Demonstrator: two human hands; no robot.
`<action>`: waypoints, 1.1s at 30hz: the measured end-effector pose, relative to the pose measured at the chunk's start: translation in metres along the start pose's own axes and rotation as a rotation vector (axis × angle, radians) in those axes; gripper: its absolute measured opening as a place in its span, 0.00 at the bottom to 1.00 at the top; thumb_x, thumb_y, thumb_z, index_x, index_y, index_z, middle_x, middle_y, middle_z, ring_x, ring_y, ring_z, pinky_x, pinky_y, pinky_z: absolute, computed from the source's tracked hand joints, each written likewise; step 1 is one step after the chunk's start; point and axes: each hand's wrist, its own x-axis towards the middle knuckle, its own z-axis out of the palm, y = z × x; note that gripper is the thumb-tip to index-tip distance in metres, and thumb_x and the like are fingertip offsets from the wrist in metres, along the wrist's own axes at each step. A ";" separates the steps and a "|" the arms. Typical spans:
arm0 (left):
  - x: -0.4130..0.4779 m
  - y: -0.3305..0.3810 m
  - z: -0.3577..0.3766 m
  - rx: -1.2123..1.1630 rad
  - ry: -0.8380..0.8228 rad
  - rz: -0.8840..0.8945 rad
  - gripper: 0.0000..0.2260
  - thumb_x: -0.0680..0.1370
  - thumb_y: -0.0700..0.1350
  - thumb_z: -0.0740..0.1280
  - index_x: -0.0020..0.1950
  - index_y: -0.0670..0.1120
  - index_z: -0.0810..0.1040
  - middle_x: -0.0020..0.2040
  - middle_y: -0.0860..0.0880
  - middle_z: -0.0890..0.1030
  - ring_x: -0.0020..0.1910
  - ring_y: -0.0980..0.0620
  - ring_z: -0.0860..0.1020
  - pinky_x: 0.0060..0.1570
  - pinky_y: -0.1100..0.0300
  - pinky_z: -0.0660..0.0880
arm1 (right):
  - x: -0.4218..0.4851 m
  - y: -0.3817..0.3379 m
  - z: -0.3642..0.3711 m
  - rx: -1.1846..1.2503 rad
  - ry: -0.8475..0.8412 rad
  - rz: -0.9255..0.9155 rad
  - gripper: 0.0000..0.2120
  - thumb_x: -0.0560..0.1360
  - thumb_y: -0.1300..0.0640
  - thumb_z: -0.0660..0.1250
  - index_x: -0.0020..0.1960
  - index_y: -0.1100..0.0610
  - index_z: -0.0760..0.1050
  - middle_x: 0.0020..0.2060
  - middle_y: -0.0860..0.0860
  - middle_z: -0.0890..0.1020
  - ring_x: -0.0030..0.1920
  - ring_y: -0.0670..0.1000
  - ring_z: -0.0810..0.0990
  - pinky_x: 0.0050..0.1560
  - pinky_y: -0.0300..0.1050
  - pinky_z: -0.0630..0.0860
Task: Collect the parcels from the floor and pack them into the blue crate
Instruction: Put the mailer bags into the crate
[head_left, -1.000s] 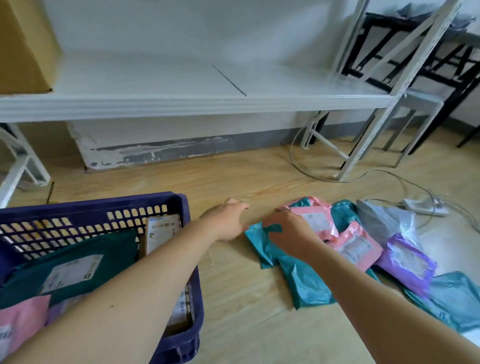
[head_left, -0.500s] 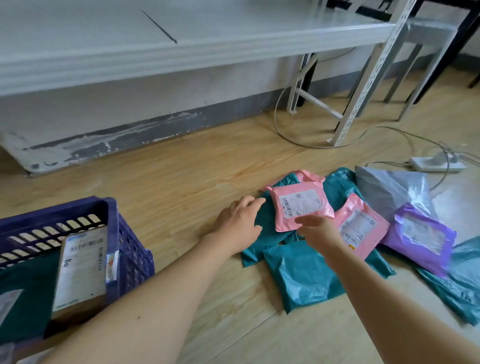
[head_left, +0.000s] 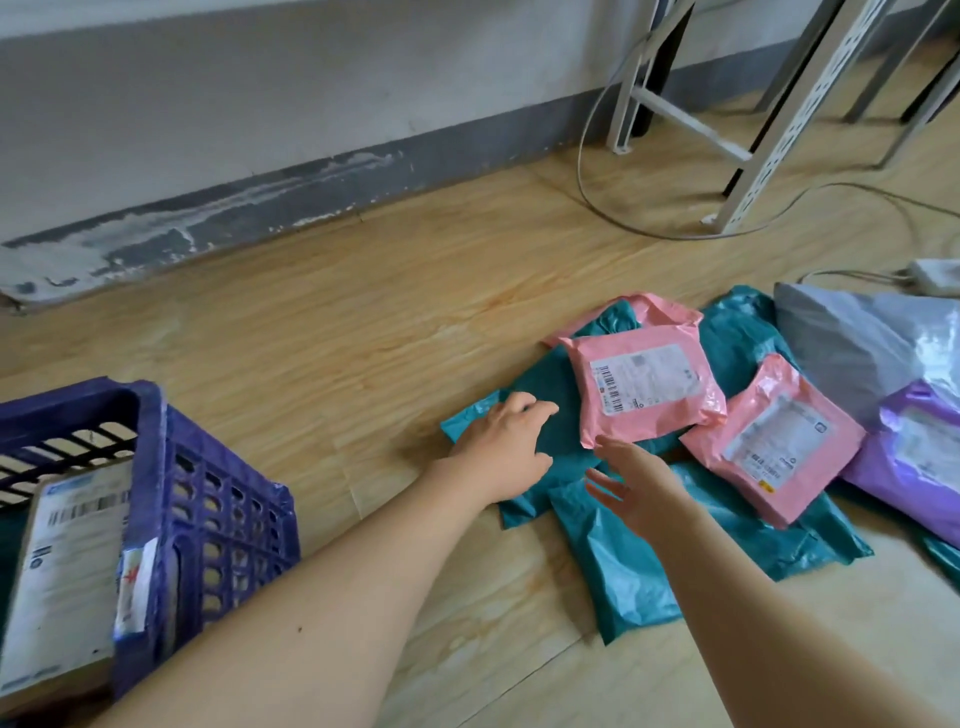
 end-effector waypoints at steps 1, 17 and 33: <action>0.002 -0.004 0.001 -0.008 -0.001 -0.003 0.26 0.78 0.46 0.62 0.75 0.51 0.60 0.73 0.50 0.60 0.70 0.48 0.64 0.69 0.51 0.63 | 0.003 0.001 0.001 0.051 -0.002 0.023 0.10 0.77 0.62 0.64 0.58 0.54 0.74 0.54 0.52 0.72 0.55 0.57 0.76 0.53 0.48 0.75; 0.016 -0.018 -0.001 -0.079 -0.019 -0.052 0.23 0.78 0.46 0.62 0.73 0.50 0.63 0.73 0.51 0.60 0.70 0.50 0.64 0.67 0.53 0.65 | 0.018 -0.020 0.009 0.580 0.044 0.029 0.11 0.77 0.62 0.63 0.57 0.64 0.70 0.49 0.57 0.75 0.43 0.55 0.78 0.53 0.44 0.79; -0.058 0.003 -0.051 -0.057 0.099 -0.044 0.23 0.78 0.45 0.63 0.73 0.52 0.63 0.74 0.52 0.59 0.71 0.50 0.63 0.67 0.52 0.66 | -0.067 -0.062 0.028 -0.360 0.266 -0.294 0.04 0.65 0.66 0.70 0.36 0.59 0.78 0.29 0.55 0.75 0.30 0.52 0.72 0.33 0.45 0.72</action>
